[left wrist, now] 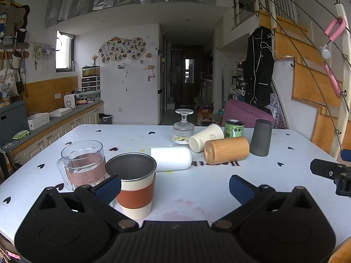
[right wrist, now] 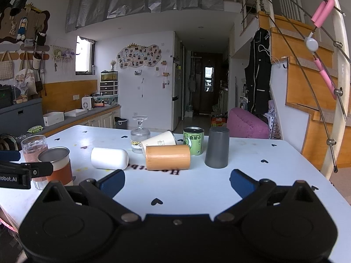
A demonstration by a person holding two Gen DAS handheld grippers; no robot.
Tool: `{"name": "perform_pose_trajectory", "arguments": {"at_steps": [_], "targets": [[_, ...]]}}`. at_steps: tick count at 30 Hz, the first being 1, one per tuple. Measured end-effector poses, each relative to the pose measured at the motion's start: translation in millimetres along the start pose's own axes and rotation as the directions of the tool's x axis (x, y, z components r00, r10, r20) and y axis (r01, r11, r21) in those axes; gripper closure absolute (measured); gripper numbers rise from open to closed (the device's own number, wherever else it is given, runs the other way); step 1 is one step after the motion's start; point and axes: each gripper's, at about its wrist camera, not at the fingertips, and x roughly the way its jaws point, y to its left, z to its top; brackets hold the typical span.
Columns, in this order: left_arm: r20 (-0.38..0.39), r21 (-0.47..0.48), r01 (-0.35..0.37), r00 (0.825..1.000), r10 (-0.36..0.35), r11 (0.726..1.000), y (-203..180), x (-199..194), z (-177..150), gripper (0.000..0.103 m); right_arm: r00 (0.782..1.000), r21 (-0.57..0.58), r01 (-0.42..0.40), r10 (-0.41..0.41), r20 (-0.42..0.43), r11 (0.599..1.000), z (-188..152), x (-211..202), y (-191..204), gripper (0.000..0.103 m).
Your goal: Flip cup upright
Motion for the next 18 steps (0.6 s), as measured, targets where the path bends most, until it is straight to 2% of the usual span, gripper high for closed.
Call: {"name": "perform_pose_trajectory", "arguments": {"at_steps": [18], "targets": [[0.000, 0.000, 0.002, 1.000, -0.002, 1.000, -6.9, -3.0, -1.4, 0.000, 1.000, -0.001, 0.000, 0.000, -0.002, 1.000, 1.6, 4.0, 7.2, 0.000]]}}
